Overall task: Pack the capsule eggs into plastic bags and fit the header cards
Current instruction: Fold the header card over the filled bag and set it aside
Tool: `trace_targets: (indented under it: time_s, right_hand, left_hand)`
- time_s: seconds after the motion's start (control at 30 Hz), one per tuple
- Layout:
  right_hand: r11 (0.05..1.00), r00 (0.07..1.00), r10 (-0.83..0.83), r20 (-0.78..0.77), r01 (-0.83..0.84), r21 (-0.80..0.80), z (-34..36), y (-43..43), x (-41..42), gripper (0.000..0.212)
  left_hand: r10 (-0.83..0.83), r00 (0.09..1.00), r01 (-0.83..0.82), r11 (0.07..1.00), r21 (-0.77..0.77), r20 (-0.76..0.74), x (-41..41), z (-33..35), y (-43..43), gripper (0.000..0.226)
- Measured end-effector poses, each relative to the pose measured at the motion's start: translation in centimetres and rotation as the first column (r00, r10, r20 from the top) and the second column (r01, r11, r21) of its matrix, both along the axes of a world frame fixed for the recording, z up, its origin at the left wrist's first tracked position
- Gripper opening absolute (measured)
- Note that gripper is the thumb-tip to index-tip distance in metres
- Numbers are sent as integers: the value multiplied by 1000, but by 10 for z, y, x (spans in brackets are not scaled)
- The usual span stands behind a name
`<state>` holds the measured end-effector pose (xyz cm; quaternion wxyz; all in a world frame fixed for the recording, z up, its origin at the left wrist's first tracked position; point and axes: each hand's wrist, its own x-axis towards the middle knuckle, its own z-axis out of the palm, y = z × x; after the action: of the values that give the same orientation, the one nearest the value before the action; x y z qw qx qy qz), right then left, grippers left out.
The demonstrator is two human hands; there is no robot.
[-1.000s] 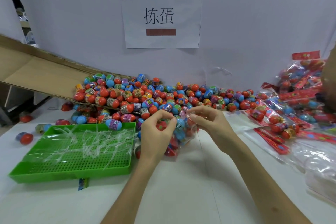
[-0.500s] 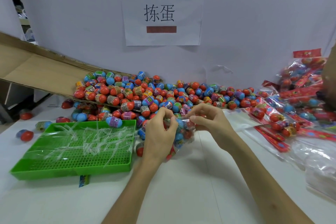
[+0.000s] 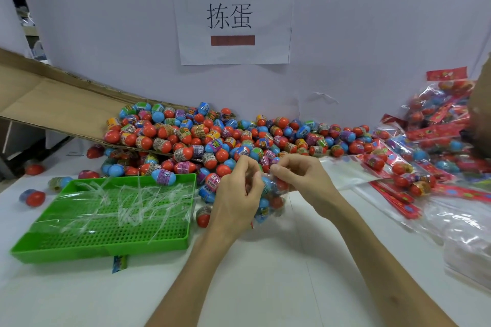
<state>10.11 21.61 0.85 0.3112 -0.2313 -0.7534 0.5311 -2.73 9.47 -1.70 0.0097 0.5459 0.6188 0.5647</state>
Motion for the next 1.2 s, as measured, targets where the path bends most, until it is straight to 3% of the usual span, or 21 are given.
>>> trace_targets:
  time_s: [0.23,0.4,0.53,0.67,1.0,1.2]
  right_hand:
    - [995,991,-98,-87,99,10,-3,-2,-5,18]
    - [976,987,-101,-128,123,181,-6,-7,-5,12]
    - [944,977,-126,-172,171,282,-8,-13,-7,10]
    - [932,976,-125,-175,177,317,-7,-13,-6,8]
    - [983,983,-144,-111,155,96,-7,-17,-15,14]
    - [968,998,-40,-56,24,-251,-6,-19,-18,18]
  left_hand:
    - [-30,984,29,1000,8,176,2,4,0,14]
    - [-105,901,149,986,-72,422,2,6,-1,24]
    - [-72,932,133,980,-151,355,-7,6,0,5]
    - [-82,936,145,976,-160,343,-8,9,-3,11]
    - [-19,946,64,989,-130,322,-4,9,-1,20]
    - [0,880,46,995,-86,475,0,8,-2,6]
